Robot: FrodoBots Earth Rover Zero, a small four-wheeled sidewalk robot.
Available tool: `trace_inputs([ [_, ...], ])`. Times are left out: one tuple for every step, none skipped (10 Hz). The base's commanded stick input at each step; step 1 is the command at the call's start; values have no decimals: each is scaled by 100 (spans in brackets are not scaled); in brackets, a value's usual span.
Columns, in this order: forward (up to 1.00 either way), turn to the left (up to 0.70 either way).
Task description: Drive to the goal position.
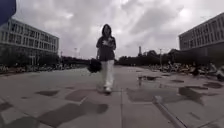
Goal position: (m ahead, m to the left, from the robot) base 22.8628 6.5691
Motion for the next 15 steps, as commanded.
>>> trace_inputs([
  [6, 0],
  [6, 0],
  [6, 0],
  [6, 0],
  [6, 0],
  [6, 0],
  [6, 0],
  [6, 0],
  [6, 0],
  [6, 0],
  [6, 0],
  [6, 0],
  [6, 0],
  [7, 0],
  [13, 0],
])
